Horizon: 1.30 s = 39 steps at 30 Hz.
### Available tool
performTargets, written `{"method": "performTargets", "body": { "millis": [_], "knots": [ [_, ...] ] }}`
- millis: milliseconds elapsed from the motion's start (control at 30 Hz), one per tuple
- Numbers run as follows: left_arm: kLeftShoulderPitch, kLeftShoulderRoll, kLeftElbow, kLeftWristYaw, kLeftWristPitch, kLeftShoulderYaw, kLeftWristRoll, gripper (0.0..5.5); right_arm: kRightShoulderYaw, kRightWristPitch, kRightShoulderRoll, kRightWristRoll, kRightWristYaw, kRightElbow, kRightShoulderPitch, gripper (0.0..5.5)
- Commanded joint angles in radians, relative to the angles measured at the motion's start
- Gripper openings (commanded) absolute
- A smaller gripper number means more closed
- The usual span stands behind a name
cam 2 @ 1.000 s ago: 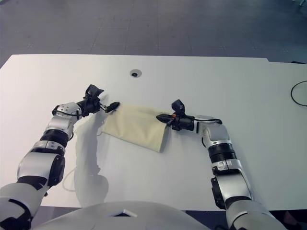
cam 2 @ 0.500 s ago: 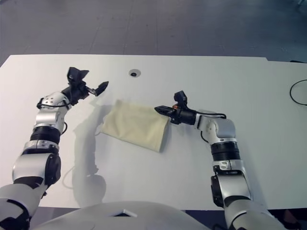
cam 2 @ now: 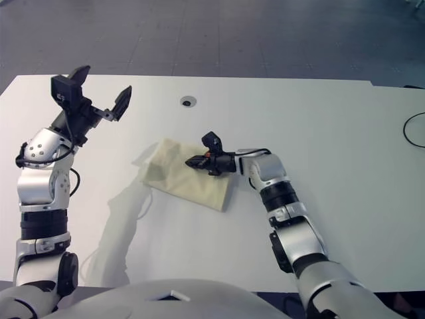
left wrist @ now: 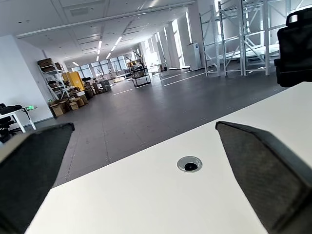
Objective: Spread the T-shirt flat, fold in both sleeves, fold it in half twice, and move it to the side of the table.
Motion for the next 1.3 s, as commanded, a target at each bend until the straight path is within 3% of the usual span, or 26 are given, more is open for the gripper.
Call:
{"method": "performTargets", "body": {
  "millis": [33,233,400,700,800,933,1067,1300],
  "knots": [
    [-0.015,-0.007,-0.009,0.02,0.002,-0.021,0.021,5.4,-0.104,0.014,-0.04,-0.008,-0.096,0.147,-0.019,1.35],
    [-0.014,-0.011,-0.001,0.057,-0.024,-0.038,0.052,5.4,-0.127,-0.175,-0.156,-0.128,-0.24,0.254,0.032,2.09],
    [-0.006,-0.029,0.0,0.101,-0.038,-0.057,0.085,5.4,-0.215,-0.282,-0.238,-0.166,-0.425,0.278,0.088,2.74],
    [0.036,-0.059,-0.014,0.148,-0.044,-0.074,0.12,5.4,-0.29,-0.324,-0.268,-0.198,-0.61,0.223,0.156,4.13],
    [0.03,-0.056,-0.001,0.152,-0.05,-0.068,0.124,5.4,-0.321,-0.327,-0.264,-0.191,-0.652,0.147,0.168,4.71],
    [0.017,-0.064,0.007,0.174,-0.066,-0.06,0.132,5.4,-0.396,-0.297,-0.219,-0.129,-0.716,-0.126,0.194,5.3],
    [0.065,-0.074,-0.053,0.212,-0.088,-0.063,0.155,5.4,-0.373,-0.314,-0.118,-0.065,-0.695,-0.45,0.275,5.37],
    [0.205,-0.115,-0.136,0.293,-0.144,-0.1,0.255,5.4,-0.17,-0.619,-0.08,-0.32,-0.734,-0.649,0.541,5.17]
  ]
}}
